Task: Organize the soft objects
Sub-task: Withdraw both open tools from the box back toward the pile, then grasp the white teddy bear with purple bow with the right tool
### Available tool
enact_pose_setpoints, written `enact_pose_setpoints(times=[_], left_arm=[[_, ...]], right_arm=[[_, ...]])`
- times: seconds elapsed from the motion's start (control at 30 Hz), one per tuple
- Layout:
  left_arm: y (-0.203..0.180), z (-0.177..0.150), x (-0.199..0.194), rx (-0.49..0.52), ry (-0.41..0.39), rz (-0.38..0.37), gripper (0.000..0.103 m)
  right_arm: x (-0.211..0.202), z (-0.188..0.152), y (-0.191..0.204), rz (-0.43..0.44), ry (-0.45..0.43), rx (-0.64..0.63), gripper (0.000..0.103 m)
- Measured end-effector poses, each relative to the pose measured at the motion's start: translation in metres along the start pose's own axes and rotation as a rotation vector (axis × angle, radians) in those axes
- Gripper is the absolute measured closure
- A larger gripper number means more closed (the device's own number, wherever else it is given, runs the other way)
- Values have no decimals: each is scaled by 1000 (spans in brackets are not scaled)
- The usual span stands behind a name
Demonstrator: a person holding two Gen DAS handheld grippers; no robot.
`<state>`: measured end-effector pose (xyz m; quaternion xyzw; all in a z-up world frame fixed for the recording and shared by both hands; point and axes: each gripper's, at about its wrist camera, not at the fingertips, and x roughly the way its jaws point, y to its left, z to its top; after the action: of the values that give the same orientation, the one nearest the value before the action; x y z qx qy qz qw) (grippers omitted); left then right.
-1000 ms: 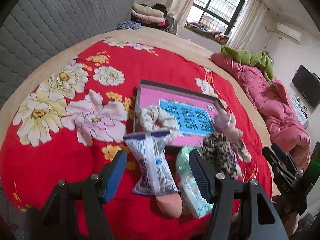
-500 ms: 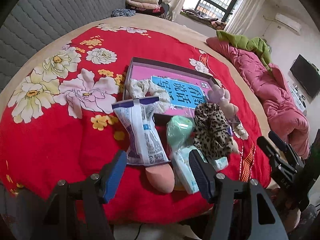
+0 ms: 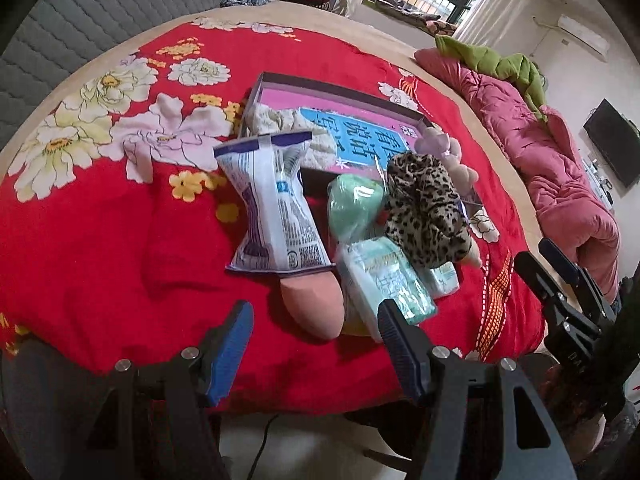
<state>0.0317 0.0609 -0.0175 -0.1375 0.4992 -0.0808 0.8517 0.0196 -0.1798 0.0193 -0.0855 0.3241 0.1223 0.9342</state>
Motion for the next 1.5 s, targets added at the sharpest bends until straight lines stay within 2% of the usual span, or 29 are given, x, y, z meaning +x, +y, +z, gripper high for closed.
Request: enact_pose_setpoints(times=[0.2,0.47,0.97,1.5], left_arm=[[2,-4,7,-10,21,-6,39],[0,-6,20,-12,41,-16,40],[4,-1,36,-32,39,-39,55],[8,1,53,-60,68,-51,55]], right_arm=[[0,-2,-2,8,6,9,27],[17,-13,5,9,59,-47,27],[37,-17,-7,-5,77,-25,27],[80,-21,-6,-61,131,-120,27]])
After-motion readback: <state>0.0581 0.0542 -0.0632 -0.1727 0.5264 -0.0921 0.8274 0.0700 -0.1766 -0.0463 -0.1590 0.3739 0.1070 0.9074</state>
